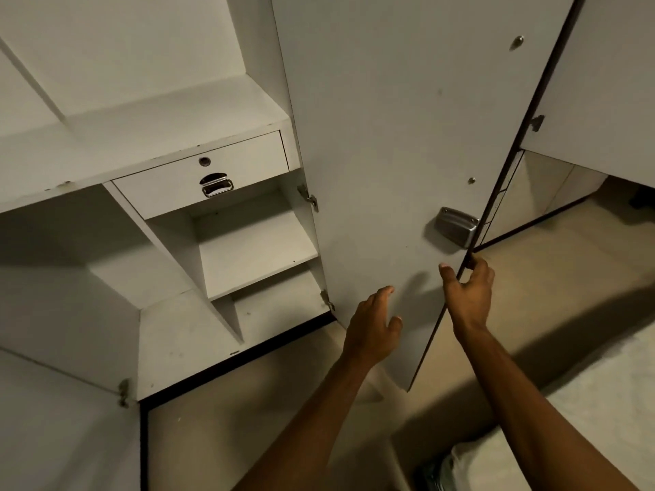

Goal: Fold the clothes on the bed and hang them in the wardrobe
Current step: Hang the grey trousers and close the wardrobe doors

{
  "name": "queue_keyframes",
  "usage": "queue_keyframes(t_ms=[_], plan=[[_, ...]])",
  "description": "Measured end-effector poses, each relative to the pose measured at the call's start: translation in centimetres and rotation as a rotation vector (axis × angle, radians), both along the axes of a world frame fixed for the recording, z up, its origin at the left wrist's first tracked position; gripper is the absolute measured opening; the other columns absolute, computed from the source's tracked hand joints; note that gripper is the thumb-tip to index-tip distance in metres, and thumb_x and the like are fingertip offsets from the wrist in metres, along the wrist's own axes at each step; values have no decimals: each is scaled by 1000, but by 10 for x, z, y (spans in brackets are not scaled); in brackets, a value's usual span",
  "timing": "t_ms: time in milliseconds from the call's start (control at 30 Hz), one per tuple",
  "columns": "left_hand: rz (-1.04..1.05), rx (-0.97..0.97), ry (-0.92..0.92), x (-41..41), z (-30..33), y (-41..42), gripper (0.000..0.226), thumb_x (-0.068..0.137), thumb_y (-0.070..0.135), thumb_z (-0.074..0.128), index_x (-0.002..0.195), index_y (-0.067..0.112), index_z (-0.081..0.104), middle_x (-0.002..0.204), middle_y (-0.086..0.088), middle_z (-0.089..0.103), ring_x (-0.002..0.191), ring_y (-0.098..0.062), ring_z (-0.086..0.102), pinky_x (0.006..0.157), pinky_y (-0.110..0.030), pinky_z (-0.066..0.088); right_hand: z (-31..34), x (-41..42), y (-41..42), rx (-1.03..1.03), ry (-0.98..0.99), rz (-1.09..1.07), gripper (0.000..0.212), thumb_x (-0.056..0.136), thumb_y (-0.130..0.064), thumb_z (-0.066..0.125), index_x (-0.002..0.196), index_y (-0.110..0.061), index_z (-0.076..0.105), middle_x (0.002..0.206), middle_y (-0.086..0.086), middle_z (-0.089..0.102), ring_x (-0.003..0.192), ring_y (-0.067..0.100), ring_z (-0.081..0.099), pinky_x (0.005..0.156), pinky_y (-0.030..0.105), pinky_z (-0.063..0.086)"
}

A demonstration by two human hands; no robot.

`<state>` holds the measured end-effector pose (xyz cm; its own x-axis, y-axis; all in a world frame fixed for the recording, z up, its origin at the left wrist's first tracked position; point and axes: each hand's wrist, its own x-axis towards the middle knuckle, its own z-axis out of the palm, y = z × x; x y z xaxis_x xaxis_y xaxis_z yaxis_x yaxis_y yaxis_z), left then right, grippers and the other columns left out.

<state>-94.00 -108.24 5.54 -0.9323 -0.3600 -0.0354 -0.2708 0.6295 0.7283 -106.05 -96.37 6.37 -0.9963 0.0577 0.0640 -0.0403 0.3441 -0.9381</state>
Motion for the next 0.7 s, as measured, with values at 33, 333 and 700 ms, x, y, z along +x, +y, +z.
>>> queue_keyframes(t_ms=[33,333,700], plan=[[6,7,-11,-1,-1,3,58,98,20,57,151,14,35,153,-6,44,139,-23,42,110,-33,38,2,1,0,4,26,-7,49,95,-34,63,135,-12,48,139,8,47,119,22,51,96,35,44],[78,15,41,18,-9,22,70,93,51,57,153,27,29,153,6,42,136,-3,41,111,-30,42,-8,51,-3,128,280,249,39,90,-60,53,87,-22,57,82,-7,58,70,8,57,56,22,45],[598,-1,286,105,-18,-26,21,98,29,59,114,41,58,98,26,61,91,17,60,77,-6,48,-4,135,-84,224,318,817,24,95,-44,58,103,-25,70,94,-13,72,81,-6,59,70,2,40]])
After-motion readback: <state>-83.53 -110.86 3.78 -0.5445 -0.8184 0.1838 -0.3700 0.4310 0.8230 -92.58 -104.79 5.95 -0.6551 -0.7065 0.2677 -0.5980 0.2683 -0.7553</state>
